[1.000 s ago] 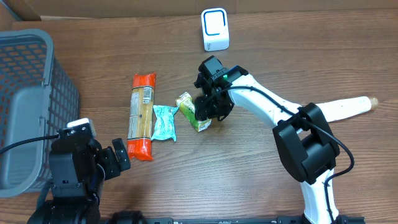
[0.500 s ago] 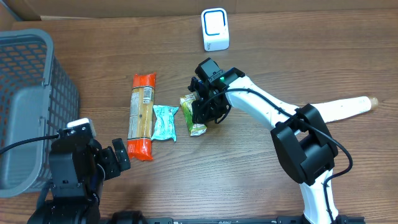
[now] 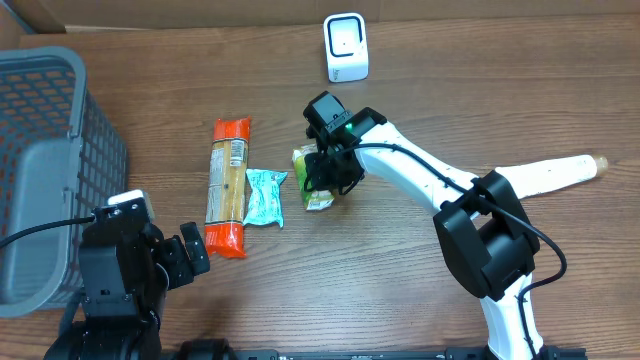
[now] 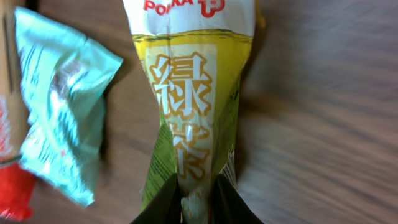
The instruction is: Scan the item barcode
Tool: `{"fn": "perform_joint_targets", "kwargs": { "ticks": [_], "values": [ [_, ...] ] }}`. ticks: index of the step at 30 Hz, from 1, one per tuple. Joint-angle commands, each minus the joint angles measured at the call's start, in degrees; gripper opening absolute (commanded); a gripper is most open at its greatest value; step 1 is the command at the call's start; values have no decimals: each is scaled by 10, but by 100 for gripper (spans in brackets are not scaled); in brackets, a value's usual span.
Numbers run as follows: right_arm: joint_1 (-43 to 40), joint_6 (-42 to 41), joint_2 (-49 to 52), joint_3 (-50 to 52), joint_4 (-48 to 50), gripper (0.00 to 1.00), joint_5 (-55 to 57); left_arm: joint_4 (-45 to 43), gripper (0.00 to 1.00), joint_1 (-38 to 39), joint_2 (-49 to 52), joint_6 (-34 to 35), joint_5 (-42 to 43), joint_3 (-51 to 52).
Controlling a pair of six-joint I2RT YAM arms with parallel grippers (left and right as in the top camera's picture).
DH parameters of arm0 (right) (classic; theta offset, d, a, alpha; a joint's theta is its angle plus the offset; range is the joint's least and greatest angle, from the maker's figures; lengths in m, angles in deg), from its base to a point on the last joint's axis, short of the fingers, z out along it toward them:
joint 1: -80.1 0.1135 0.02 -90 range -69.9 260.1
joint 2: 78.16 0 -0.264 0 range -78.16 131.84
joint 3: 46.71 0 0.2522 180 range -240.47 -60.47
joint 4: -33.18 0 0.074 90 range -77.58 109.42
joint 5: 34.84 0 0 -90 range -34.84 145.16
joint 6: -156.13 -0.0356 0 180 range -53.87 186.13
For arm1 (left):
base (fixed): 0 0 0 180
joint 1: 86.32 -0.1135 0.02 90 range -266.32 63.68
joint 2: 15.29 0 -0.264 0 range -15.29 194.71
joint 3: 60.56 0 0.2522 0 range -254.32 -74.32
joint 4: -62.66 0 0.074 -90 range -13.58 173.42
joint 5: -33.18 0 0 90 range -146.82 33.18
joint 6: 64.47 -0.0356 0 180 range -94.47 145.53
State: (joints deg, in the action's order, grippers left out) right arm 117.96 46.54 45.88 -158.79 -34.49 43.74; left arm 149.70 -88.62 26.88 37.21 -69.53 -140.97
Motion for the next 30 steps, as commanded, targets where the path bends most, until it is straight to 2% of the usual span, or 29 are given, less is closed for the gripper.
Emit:
{"fn": "perform_joint_targets", "kwargs": {
  "ticks": [1, 7, 10, 14, 16, 20, 23, 26, 30],
  "values": [
    [2, -24, 2, -42, -30, 11, 135, 0, 99, -3, -2, 6, -9, 2],
    [55, -25, 2, -60, -126, 11, 402, 0, 100, -3, -2, 6, -9, 2],
    [75, -5, 3, -35, -128, 8, 388, 0, 100, -3, -2, 6, -9, 2],
    [113, 2, 9, -3, -105, 10, 390, 0, 99, -3, -2, 6, -9, 2],
    [141, 3, 22, -3, -96, 22, 388, 0, 100, -3, -2, 6, -9, 2],
    [179, 54, 38, -3, -88, 63, 389, 0, 100, -3, -2, 6, -9, 2],
    [192, 75, 40, -3, -85, 76, 388, 0, 100, -3, -2, 6, -9, 2],
    [190, 75, 40, -6, -84, 84, 372, 0, 100, -3, -2, 6, -9, 2],
    [166, 75, 38, -34, -91, 90, 326, 0, 100, -3, -2, 6, -9, 2]
  ]
}}
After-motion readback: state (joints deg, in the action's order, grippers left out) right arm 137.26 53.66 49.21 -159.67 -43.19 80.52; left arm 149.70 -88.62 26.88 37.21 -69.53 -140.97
